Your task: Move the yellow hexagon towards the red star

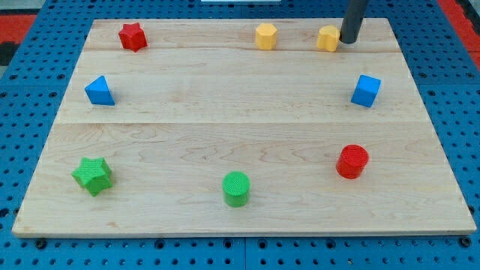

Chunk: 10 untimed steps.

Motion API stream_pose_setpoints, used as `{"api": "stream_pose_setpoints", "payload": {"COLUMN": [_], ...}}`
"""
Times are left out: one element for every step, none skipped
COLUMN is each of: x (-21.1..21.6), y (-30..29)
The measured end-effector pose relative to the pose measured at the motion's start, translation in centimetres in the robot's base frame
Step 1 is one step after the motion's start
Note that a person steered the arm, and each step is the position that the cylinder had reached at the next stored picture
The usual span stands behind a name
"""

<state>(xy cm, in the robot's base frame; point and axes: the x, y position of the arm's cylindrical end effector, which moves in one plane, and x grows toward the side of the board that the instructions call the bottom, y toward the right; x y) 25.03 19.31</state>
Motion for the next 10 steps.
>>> {"api": "stream_pose_setpoints", "payload": {"x": [0.0, 0.0, -1.0, -1.6, -2.2, -3.4, -5.6, -5.3, -4.7, -2.2], "y": [0.0, 0.0, -1.7, -6.5, -7.8, -8.7, -10.6, -11.3, -4.3, -3.9]}}
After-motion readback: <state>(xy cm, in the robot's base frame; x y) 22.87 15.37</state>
